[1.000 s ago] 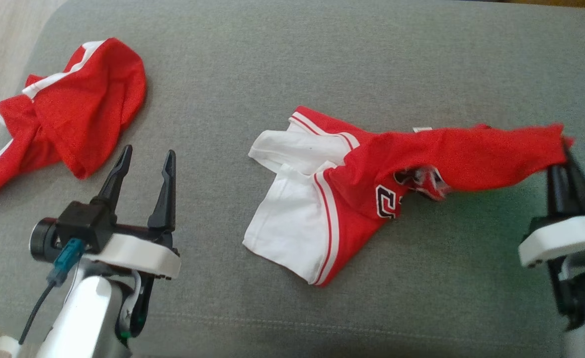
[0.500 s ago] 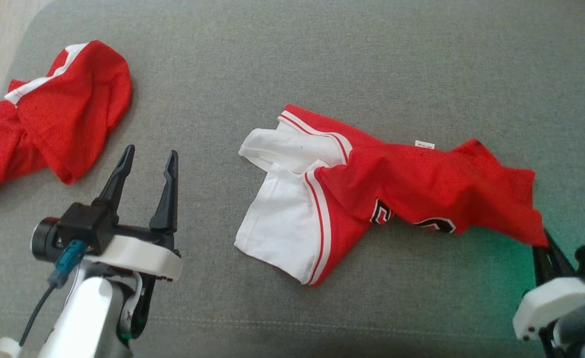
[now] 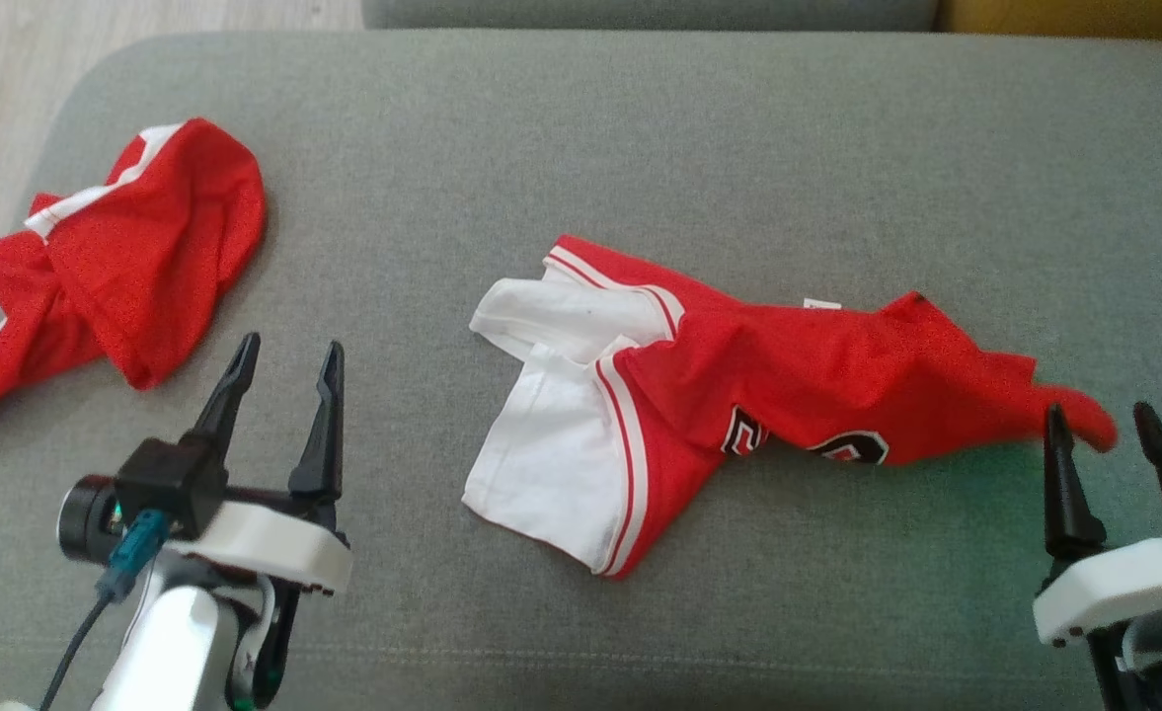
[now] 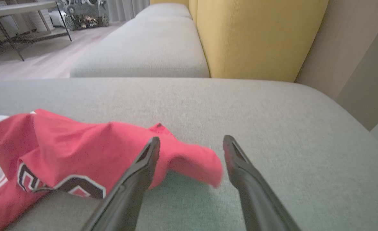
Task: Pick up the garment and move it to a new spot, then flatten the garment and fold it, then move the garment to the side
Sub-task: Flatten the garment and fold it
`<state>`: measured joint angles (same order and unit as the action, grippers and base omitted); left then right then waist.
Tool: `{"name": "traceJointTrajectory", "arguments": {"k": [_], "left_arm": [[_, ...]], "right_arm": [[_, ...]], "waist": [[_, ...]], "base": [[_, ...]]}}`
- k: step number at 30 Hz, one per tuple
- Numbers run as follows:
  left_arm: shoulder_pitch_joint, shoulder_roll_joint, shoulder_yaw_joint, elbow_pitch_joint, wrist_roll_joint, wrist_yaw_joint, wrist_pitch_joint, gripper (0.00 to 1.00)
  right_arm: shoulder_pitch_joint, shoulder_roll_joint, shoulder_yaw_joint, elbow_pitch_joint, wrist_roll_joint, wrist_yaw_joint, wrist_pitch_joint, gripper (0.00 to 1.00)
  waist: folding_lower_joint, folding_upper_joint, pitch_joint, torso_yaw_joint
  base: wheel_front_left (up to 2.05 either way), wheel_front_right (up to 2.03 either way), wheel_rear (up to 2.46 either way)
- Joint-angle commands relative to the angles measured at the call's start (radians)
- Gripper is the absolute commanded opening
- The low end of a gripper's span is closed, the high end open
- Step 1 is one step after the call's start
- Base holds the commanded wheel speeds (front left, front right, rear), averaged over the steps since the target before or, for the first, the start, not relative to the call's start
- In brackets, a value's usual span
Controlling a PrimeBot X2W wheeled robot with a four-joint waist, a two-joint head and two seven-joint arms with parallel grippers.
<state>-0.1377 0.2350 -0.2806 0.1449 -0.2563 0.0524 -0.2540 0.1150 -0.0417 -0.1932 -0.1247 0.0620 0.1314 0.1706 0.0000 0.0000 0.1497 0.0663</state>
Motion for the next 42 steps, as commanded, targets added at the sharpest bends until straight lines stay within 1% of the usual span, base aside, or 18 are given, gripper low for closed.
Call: {"name": "traceJointTrajectory", "arguments": {"k": [1,6,13,29,31,35,36,38,42], "left_arm": [[-0.018,0.027,0.043,-0.028,0.008,0.005,-0.008,1.0],[0.006,0.034,0.044,-0.036,0.005,0.015,-0.001,1.0],[0.024,0.042,0.032,-0.05,0.005,0.019,0.016,1.0],[0.001,0.04,0.012,-0.058,0.003,0.023,0.019,1.0],[-0.011,0.04,0.012,-0.063,0.003,0.022,0.018,1.0],[-0.05,0.033,0.009,-0.078,0.0,0.02,0.015,1.0],[-0.078,0.03,0.004,-0.08,0.003,0.012,0.012,1.0],[-0.108,0.025,-0.001,-0.078,0.006,0.004,0.007,1.0],[-0.156,0.011,-0.011,-0.058,0.013,-0.01,-0.001,1.0]], "right_arm": [[-0.03,-0.009,0.034,-0.06,0.01,-0.001,-0.018,1.0],[-0.07,-0.009,0.08,-0.1,0.017,-0.001,-0.054,1.0],[-0.089,-0.009,0.14,-0.074,0.031,-0.001,-0.065,1.0],[-0.111,-0.014,0.135,-0.03,0.042,-0.001,-0.064,1.0],[-0.139,-0.03,0.119,-0.008,0.055,-0.001,-0.065,1.0],[-0.235,-0.094,0.078,0.073,0.077,-0.001,-0.044,1.0],[-0.299,-0.131,0.078,0.118,0.088,-0.001,-0.023,1.0],[-0.361,-0.169,0.095,0.171,0.099,-0.001,0.013,1.0],[-0.441,-0.222,0.137,0.274,0.12,-0.001,0.116,1.0]], "waist": [[0.0,0.0,-0.023,0.001],[0.0,0.0,-0.049,0.002],[0.0,0.0,-0.076,0.008],[0.0,0.0,-0.054,0.026],[0.0,0.0,-0.036,0.033],[0.0,0.0,0.035,0.053],[0.0,0.0,0.078,0.064],[0.0,0.0,0.117,0.075],[0.0,0.0,0.167,0.094]], "base": [[0.0,0.0,0.0],[0.0,0.0,0.0],[0.0,0.0,0.0],[0.0,0.0,0.0],[0.0,0.0,0.0],[0.0,0.0,0.0],[0.0,0.0,0.0],[0.0,0.0,0.0],[0.0,0.0,0.0]]}}
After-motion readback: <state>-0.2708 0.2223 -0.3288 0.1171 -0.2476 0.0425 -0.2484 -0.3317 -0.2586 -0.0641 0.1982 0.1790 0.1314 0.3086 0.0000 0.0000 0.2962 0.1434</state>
